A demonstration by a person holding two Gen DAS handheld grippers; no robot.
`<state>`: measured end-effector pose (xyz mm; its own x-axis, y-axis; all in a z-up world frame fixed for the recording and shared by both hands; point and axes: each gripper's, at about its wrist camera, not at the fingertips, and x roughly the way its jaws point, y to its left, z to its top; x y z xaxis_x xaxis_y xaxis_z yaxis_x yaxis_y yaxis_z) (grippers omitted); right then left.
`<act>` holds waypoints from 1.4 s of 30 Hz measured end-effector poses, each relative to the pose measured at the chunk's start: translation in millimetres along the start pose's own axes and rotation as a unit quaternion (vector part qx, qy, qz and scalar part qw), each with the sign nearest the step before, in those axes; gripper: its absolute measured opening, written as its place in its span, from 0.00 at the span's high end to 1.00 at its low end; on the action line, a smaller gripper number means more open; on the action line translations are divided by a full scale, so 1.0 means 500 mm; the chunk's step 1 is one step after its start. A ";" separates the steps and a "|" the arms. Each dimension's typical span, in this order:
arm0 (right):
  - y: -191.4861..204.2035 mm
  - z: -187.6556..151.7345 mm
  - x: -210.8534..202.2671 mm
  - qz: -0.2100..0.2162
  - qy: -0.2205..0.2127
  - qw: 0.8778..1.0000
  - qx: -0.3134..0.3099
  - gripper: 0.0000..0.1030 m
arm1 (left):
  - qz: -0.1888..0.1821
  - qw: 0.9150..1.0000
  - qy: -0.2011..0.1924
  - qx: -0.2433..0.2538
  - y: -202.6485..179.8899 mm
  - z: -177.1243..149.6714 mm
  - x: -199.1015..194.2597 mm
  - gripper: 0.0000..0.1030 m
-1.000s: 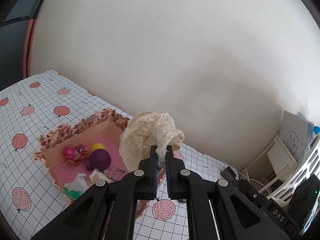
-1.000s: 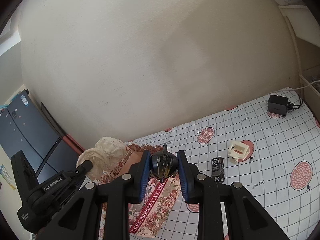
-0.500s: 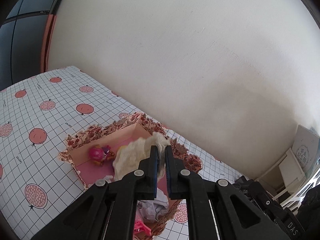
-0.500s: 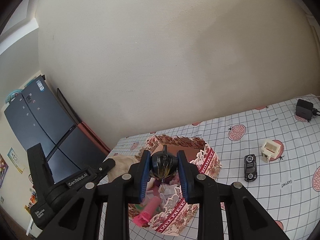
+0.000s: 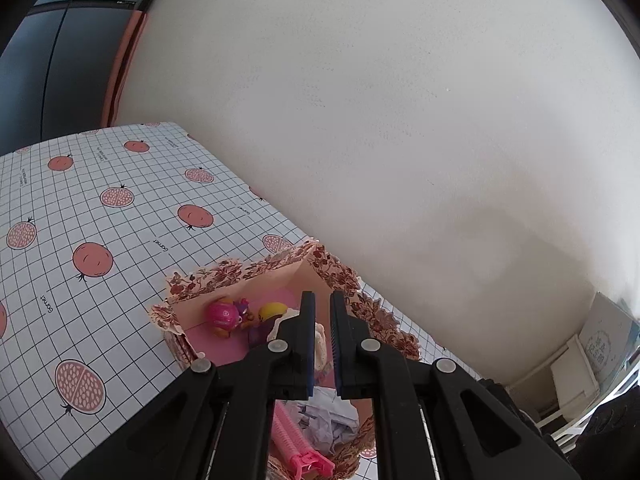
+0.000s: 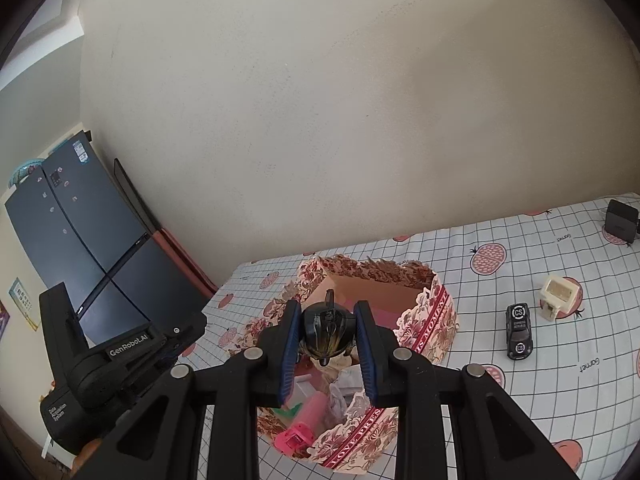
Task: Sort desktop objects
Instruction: 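Lower the lace cloth and robot figure into the gift box with both tools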
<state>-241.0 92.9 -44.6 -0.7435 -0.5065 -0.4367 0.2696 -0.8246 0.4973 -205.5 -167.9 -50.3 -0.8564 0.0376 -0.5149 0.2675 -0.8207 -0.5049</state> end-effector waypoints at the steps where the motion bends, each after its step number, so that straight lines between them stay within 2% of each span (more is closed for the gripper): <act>1: 0.004 -0.002 0.004 -0.002 0.001 1.000 -0.004 0.72 | 0.001 1.000 0.001 -0.004 0.006 0.001 0.001 0.93; 12: 0.020 -0.010 0.022 -0.013 -0.004 1.000 -0.014 0.72 | -0.003 1.000 0.006 -0.024 0.038 0.001 0.015 0.93; 19: 0.029 -0.019 0.036 -0.021 0.002 0.999 -0.028 0.72 | 0.001 1.000 -0.013 -0.009 0.039 0.000 0.009 0.93; 24: 0.026 -0.030 0.051 -0.031 0.008 0.999 -0.035 0.72 | 0.000 1.000 -0.013 -0.009 0.043 -0.003 0.017 0.93; 32: 0.010 -0.057 0.094 -0.044 0.040 0.998 -0.028 0.72 | -0.009 1.000 0.018 -0.013 0.043 -0.023 0.056 0.93; 42: 0.019 -0.081 0.127 -0.042 0.069 0.996 -0.040 0.72 | 0.011 0.998 0.064 -0.012 0.052 -0.044 0.099 0.93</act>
<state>-260.7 42.6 -98.0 -0.6755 -0.4606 -0.5758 0.2626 -0.8800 0.3958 -231.1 -174.9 -104.3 -0.7874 0.0923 -0.6094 0.2982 -0.8083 -0.5077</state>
